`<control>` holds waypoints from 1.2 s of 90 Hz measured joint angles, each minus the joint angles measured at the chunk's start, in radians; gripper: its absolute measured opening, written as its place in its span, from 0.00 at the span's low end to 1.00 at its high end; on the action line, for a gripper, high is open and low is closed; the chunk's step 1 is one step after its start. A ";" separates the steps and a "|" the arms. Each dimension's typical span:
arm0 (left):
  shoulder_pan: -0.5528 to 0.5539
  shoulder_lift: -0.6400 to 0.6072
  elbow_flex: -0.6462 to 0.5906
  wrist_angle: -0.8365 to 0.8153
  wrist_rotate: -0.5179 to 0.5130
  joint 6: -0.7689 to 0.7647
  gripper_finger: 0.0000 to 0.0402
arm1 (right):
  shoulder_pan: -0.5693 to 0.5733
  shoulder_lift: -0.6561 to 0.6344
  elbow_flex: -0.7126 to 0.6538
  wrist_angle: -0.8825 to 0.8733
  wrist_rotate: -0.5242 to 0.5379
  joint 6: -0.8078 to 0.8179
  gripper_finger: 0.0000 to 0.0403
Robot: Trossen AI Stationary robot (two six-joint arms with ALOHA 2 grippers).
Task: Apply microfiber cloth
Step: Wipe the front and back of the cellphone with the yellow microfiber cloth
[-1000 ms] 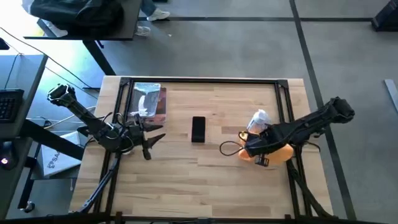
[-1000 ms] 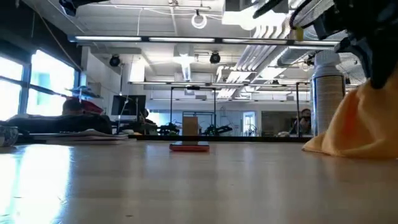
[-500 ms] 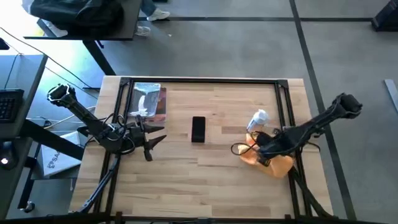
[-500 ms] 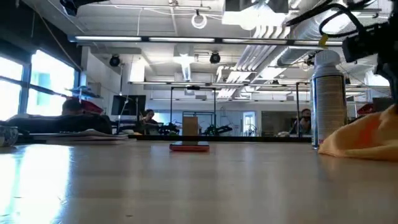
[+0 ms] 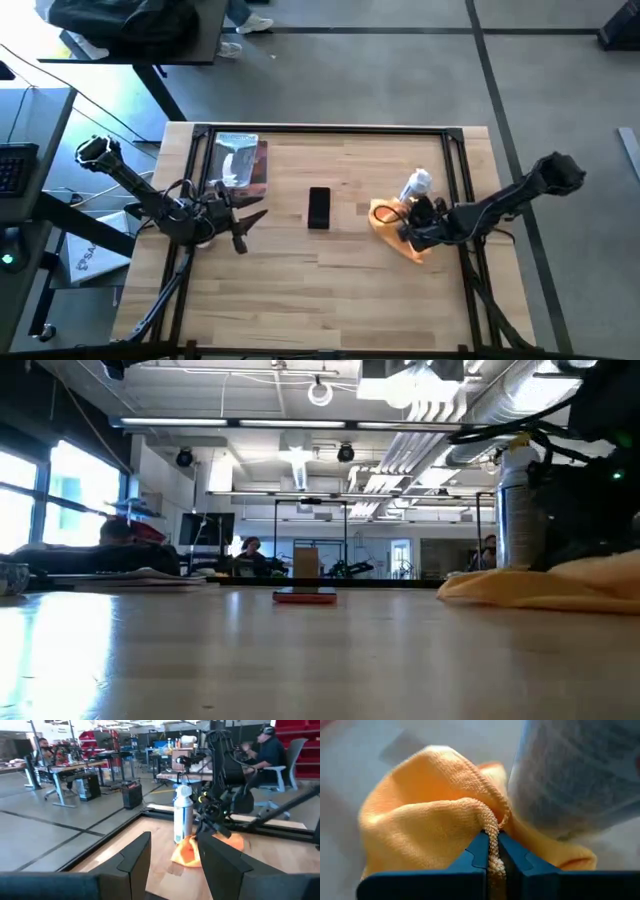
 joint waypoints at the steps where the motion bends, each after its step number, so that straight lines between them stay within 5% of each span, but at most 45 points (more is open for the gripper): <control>1: 0.002 0.000 0.000 0.002 0.002 0.000 0.36 | -0.006 0.000 0.000 0.005 0.005 -0.007 0.00; 26: 0.063 0.000 0.000 0.004 0.055 0.001 0.36 | -0.196 -0.003 0.000 0.111 0.029 -0.243 0.00; 55: 0.076 0.000 0.000 0.022 0.101 0.001 0.36 | -0.481 -0.003 0.000 0.294 -0.195 -0.670 0.00; 86: 0.050 -0.002 0.000 0.024 0.088 0.082 0.36 | -0.487 -0.003 0.001 0.366 -0.477 -0.908 0.02; 108: 0.120 -0.029 0.000 0.031 0.077 0.119 0.36 | -0.487 -0.081 0.030 0.216 -0.504 -0.907 0.21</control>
